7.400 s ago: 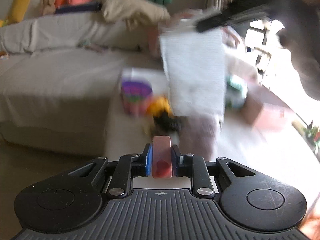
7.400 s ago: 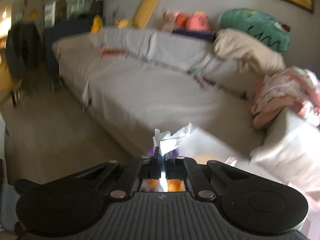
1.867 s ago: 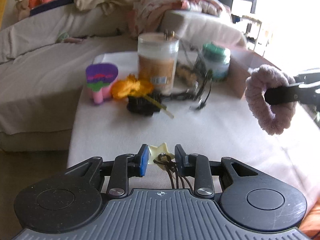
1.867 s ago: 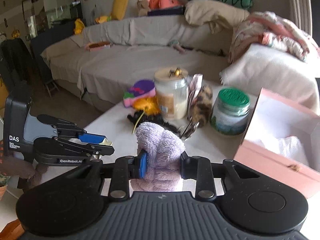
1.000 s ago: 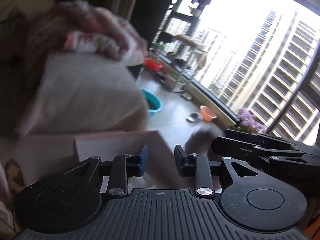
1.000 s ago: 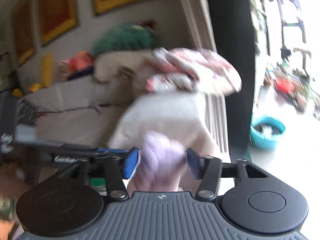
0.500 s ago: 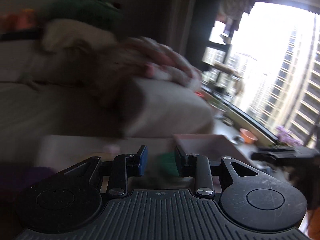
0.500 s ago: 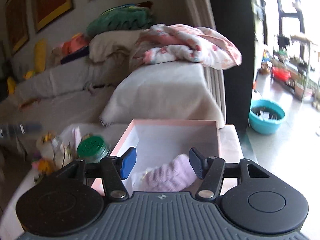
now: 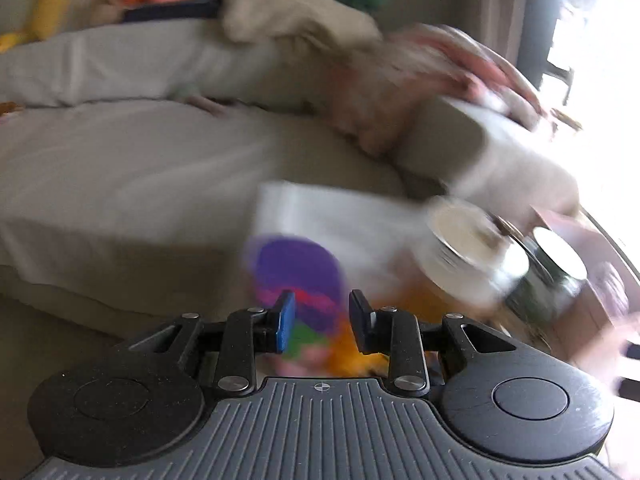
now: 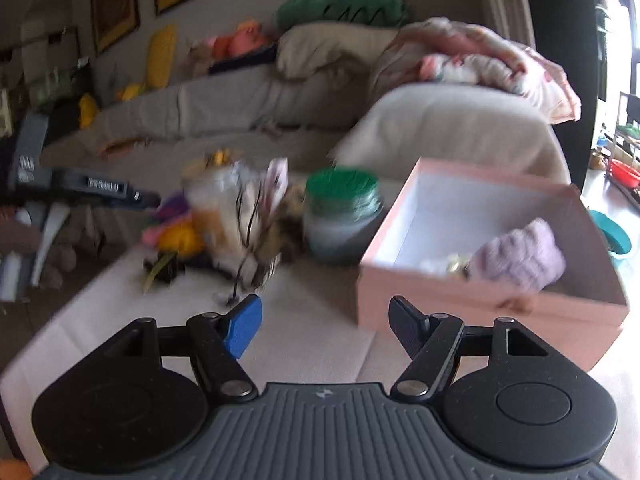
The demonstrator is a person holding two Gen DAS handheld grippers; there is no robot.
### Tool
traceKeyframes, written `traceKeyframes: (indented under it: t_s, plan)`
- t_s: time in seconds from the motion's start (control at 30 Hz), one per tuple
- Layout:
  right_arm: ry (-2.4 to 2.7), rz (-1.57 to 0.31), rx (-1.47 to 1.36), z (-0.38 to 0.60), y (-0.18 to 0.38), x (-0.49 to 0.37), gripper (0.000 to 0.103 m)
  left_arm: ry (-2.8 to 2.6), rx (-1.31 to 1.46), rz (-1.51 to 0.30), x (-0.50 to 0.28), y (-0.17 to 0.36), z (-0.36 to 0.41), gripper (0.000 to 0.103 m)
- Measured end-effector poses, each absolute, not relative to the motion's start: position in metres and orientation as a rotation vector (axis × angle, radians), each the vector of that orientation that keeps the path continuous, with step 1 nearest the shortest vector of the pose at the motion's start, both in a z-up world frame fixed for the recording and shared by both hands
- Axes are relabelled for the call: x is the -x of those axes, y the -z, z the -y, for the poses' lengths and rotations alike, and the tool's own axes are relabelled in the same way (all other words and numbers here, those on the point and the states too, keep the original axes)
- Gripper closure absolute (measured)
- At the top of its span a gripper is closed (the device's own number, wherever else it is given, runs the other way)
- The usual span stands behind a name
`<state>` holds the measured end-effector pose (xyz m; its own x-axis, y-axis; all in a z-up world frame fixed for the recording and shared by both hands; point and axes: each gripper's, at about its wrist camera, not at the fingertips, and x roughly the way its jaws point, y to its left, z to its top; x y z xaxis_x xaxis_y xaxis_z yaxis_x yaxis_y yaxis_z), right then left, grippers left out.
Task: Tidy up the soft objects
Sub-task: 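Grasp the orange flower by its stem with the right tool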
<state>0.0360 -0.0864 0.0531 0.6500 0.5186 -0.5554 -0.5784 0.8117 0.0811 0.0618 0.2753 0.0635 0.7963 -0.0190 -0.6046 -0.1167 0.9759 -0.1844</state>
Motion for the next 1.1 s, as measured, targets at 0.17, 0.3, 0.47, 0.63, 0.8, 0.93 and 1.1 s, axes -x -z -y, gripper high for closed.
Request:
traceKeyframes:
  t_s: [0.17,0.3,0.47,0.63,0.8,0.93,1.1]
  plan:
    - [-0.627,-0.639,0.134,0.077,-0.04,-0.033,0.032,0.011,0.208,-0.708,-0.068,-0.055,-0.245,0.07]
    - [-0.695,-0.631,0.136,0.065,-0.048,-0.031,0.033,-0.043,0.25,-0.635,-0.055,-0.06,-0.248,0.07]
    - [-0.857,-0.632,0.188,0.013,-0.073,-0.039,0.067,-0.109,0.317,-0.556,-0.025,-0.063,-0.268,0.07]
    - [-0.902,-0.682,0.209,-0.058,-0.077,-0.057,0.081,-0.141,0.34,-0.508,0.01,-0.053,-0.279,0.07]
    - [-0.833,-0.768,0.183,-0.111,-0.064,-0.078,0.081,-0.121,0.442,-0.48,0.026,-0.031,-0.291,0.07]
    - [-0.801,-0.812,0.202,-0.137,-0.05,-0.088,0.081,-0.094,0.491,-0.5,0.031,-0.02,-0.299,0.07]
    - [-0.809,-0.862,0.252,-0.149,-0.038,-0.087,0.095,-0.066,0.52,-0.504,0.038,-0.014,-0.302,0.07]
